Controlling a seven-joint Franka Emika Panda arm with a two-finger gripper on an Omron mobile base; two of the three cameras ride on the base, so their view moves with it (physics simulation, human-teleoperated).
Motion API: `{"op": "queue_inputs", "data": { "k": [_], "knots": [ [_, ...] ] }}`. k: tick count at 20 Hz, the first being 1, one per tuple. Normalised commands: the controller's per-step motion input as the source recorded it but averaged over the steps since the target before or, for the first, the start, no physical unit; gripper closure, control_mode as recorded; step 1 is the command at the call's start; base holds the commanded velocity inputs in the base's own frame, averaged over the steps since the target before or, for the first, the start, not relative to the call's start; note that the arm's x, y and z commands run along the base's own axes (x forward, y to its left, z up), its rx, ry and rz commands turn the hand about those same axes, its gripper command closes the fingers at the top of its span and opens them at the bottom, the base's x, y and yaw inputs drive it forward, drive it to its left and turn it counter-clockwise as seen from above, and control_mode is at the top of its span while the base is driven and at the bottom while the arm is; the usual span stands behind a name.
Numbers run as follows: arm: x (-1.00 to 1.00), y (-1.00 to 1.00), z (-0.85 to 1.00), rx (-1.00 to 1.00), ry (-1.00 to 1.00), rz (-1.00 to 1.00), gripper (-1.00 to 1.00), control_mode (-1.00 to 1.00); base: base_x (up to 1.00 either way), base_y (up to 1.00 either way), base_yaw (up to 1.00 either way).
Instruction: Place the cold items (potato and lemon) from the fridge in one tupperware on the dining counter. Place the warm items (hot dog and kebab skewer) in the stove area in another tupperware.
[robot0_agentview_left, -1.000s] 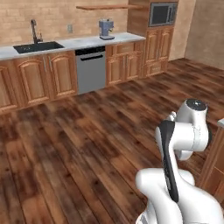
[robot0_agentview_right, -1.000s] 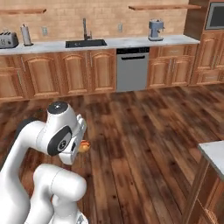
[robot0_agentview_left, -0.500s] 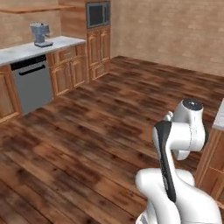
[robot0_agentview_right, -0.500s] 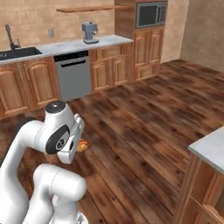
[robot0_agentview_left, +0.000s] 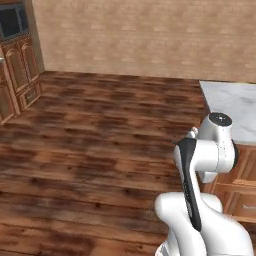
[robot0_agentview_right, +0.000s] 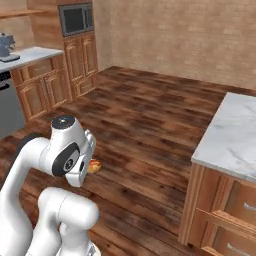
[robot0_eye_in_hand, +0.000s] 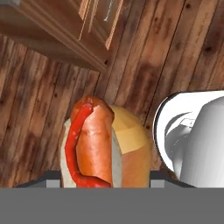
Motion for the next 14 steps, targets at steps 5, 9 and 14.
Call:
{"op": "queue_inputs", "data": {
  "k": [5,9,14],
  "knots": [
    [0.0,0.0,0.0,0.0,0.0,0.0,1.0,1.0,0.91,0.58,-0.69],
    [0.0,0.0,0.0,0.0,0.0,0.0,1.0,1.0,0.97,0.61,-0.67],
    [0.0,0.0,0.0,0.0,0.0,0.0,1.0,1.0,0.97,0.69,-0.65]
  ]
}}
